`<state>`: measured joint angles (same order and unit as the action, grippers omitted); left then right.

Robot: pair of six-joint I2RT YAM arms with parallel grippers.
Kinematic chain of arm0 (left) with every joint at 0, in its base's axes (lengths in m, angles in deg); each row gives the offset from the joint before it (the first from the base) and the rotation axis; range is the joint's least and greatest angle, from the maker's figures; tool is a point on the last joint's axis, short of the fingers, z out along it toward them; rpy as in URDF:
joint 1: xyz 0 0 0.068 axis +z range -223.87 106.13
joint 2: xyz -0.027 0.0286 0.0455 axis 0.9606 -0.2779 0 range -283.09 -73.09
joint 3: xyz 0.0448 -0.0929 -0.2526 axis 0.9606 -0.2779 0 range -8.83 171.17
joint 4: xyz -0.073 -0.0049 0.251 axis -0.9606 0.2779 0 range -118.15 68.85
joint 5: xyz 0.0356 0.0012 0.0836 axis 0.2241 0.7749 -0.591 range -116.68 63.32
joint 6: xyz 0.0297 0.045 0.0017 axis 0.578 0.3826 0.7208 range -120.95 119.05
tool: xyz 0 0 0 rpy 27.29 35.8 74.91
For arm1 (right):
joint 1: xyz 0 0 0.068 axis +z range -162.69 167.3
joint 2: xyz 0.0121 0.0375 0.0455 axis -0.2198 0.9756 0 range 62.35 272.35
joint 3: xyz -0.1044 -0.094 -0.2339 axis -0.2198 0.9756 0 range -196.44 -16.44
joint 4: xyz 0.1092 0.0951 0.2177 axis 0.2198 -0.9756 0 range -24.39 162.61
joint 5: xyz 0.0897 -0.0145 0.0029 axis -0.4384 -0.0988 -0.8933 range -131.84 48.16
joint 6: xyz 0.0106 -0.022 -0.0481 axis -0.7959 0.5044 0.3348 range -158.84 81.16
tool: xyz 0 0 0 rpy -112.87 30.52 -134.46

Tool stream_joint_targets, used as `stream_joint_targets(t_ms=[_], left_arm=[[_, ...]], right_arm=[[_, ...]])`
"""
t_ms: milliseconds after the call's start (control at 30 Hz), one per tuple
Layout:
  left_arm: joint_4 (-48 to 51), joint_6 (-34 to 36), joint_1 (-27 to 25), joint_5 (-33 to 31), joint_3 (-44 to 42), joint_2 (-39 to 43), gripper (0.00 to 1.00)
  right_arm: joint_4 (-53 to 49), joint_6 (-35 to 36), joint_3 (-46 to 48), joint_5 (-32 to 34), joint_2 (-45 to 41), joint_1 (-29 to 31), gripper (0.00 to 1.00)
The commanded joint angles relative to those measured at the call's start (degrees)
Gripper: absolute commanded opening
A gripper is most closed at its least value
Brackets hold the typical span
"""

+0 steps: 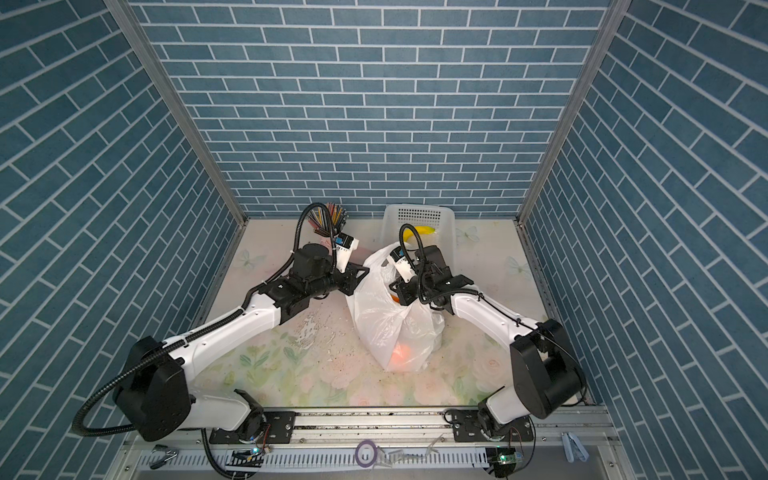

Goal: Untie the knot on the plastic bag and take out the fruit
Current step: 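Spread the bag opening with both grippers, pulling handles apart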

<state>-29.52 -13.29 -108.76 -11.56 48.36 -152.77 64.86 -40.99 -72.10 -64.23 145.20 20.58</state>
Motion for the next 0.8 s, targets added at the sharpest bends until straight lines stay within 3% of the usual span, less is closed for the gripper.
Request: stream_joint_targets(t_ms=[0, 400, 500, 767], left_arm=[[-1.7, -0.1, 0.1, -0.7, -1.3, 1.3, 0.28], [-0.1, -1.5, -1.3, -0.9, 1.0, 3.6, 0.38], [3.3, -2.0, -3.4, -3.1, 3.6, 3.6, 0.4], [7.4, -11.8, -11.1, -5.2, 7.8, 2.1, 0.48]], right_arm=[[1.7, -7.0, 2.4, 6.2, -5.0, 0.0, 0.0], [-4.5, -19.8, 3.0, 20.3, -18.2, 0.0, 0.0], [-6.9, -21.6, 1.2, 23.6, -19.8, 0.0, 0.0], [-12.7, -26.4, -2.7, 29.2, -20.5, 0.0, 0.0]])
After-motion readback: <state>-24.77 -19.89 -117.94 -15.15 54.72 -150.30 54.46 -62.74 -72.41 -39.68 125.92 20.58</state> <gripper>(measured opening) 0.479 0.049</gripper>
